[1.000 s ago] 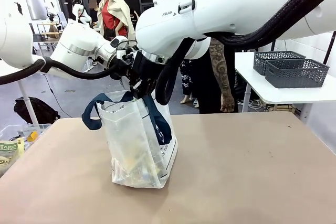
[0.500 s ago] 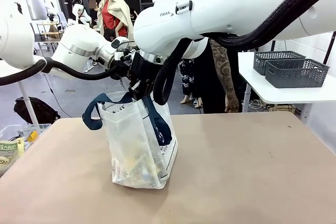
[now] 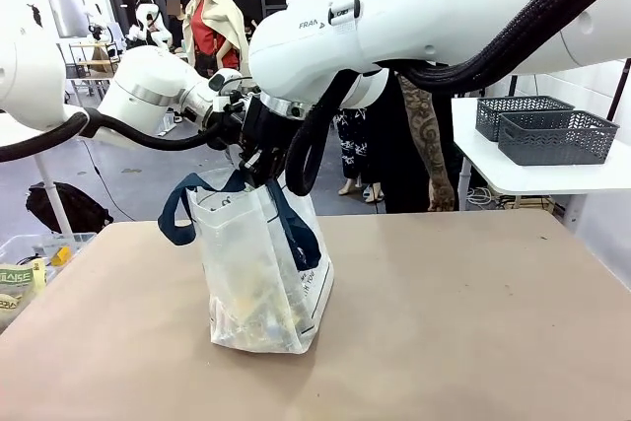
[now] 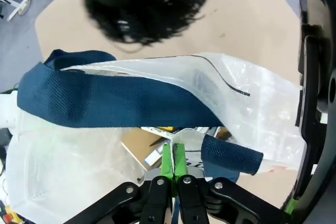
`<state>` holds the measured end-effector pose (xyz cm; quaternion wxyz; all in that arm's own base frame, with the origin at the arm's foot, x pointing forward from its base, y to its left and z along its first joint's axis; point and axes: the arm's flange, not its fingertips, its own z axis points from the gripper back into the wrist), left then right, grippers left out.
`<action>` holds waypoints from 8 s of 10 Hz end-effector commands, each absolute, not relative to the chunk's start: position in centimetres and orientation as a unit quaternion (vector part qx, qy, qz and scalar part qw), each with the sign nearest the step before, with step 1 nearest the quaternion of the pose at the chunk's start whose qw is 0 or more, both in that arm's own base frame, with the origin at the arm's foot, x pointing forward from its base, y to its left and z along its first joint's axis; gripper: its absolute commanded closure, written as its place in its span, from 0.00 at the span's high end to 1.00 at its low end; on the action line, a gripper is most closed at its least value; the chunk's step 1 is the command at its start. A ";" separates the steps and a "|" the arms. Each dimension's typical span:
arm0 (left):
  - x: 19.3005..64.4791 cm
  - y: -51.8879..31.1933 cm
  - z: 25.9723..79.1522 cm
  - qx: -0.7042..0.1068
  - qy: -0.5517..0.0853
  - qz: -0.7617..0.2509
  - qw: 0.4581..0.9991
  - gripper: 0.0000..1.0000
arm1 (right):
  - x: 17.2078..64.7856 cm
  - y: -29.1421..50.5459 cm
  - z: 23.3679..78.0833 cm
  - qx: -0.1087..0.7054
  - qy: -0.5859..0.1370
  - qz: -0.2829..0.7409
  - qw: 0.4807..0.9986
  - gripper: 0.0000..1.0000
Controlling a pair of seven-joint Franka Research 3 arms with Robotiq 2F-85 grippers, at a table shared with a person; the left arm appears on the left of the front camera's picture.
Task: Transfer purchased items from the store into the shopping bag.
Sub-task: Move the Reusable shopping bag to the right side of the table.
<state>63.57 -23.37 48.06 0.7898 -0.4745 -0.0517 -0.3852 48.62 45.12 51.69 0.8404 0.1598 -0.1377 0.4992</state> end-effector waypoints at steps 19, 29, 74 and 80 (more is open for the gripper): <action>65.1 -25.1 47.5 -0.365 -0.025 -0.329 0.871 0.45 | 49.0 46.2 51.2 0.151 -0.100 0.530 0.829 0.00; 65.0 -25.2 47.7 -0.343 -0.031 -0.315 0.884 0.00 | 47.7 44.9 51.8 0.153 -0.116 0.509 0.839 0.37; 53.1 8.1 63.7 -0.078 -0.266 0.159 0.948 1.00 | 34.6 -4.3 56.1 0.218 -0.207 -0.117 0.947 1.00; 56.8 -20.4 57.8 0.033 -0.197 -0.150 0.968 1.00 | 34.6 -4.3 56.1 0.218 -0.207 -0.117 0.947 1.00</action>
